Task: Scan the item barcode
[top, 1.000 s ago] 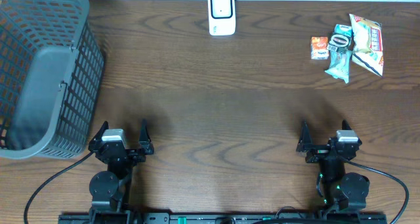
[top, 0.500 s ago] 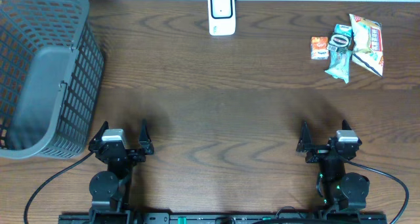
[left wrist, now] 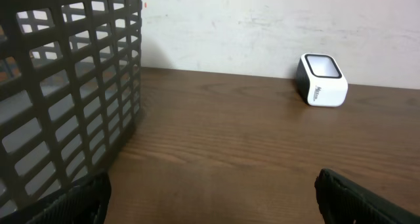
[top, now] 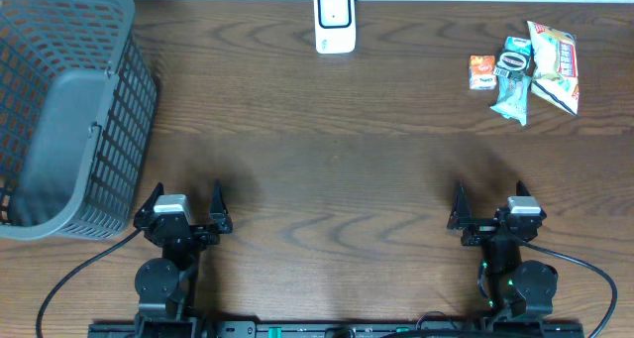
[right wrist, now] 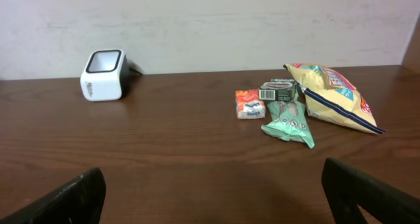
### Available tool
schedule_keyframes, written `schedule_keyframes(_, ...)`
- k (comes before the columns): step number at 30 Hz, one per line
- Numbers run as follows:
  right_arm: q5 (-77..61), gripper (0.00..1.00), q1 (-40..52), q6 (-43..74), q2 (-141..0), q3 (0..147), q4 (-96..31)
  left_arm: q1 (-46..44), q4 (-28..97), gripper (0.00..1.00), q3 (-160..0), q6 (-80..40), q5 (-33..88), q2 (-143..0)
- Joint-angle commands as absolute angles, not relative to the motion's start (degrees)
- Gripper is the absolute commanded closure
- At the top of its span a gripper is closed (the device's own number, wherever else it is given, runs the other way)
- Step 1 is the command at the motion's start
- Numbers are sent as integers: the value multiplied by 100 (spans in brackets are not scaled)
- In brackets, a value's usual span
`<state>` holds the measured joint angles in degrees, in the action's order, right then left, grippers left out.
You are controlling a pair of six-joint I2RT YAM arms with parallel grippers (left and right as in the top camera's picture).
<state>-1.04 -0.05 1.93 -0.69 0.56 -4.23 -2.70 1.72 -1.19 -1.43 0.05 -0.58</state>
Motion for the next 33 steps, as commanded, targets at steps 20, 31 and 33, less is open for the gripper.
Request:
schedule_keyframes(20, -58, 1, -34, 252, -32, 32, -429, -244, 427, 2, -23, 45, -113, -8)
schedule_keyframes(31, -58, 1, -34, 252, -32, 32, -429, -244, 423, 2, -23, 40, -113, -8)
schedule_keyframes(33, -58, 1, -34, 252, -32, 32, -429, -244, 425, 2, -23, 40, -106, -8)
